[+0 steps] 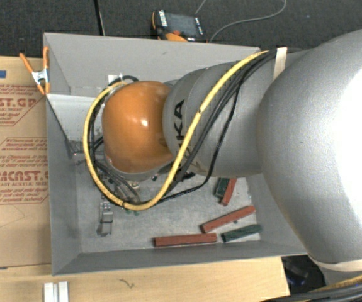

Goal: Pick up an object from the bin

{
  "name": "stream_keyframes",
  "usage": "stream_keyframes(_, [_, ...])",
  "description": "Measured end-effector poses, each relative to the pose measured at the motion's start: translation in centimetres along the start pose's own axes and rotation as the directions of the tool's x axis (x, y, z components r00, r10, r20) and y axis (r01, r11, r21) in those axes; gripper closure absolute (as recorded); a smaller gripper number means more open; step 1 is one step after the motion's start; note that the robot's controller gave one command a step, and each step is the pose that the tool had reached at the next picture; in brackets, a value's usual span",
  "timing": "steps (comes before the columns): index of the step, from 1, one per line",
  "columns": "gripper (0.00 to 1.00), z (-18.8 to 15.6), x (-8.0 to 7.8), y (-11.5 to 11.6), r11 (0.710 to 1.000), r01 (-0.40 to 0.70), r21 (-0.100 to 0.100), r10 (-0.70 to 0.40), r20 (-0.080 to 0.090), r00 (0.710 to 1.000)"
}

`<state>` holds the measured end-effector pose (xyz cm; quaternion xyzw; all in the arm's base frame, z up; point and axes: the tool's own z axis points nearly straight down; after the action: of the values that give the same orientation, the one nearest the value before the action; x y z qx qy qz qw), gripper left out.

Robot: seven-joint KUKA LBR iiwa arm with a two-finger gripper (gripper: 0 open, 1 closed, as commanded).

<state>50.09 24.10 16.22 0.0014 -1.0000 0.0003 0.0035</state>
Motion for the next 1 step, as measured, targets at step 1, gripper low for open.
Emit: stream_keyframes(1, [0.0,9.39,-3.86,-5.13,0.958,0.287,0.002,-0.287,0.004,0.958])
